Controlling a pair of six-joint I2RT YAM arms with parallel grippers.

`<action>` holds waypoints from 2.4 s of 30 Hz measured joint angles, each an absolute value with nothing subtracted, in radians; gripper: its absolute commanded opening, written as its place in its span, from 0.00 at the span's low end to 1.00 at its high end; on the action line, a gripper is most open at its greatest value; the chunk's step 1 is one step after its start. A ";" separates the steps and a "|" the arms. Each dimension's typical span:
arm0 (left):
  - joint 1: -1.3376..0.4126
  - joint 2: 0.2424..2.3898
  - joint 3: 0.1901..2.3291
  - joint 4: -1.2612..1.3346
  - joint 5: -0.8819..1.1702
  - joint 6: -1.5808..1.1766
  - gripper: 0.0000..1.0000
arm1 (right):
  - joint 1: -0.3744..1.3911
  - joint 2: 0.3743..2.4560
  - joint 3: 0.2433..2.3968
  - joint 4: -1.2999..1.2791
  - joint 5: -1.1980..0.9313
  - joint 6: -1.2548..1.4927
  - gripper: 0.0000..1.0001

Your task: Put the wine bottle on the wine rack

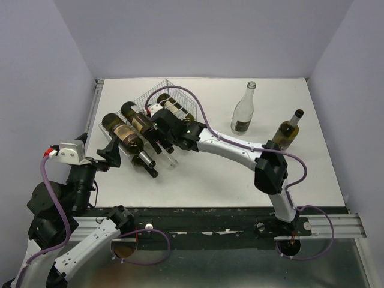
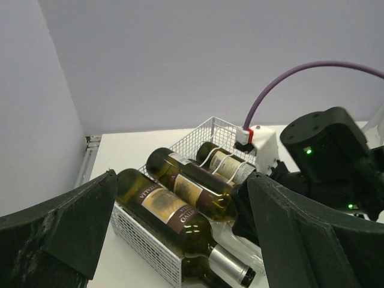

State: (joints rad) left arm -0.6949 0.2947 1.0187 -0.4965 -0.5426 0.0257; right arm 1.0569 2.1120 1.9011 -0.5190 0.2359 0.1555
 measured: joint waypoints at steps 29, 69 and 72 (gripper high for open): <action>-0.695 0.325 1.013 -0.519 -0.463 0.016 0.99 | 0.753 1.614 1.798 -0.596 0.830 0.186 0.92; -0.695 0.418 0.995 -0.512 -0.294 -0.079 0.99 | 0.443 1.784 1.768 -0.659 0.542 0.332 0.01; -0.695 0.448 0.980 -0.492 -0.266 -0.091 0.99 | 0.436 1.776 1.784 -0.700 0.474 0.331 0.01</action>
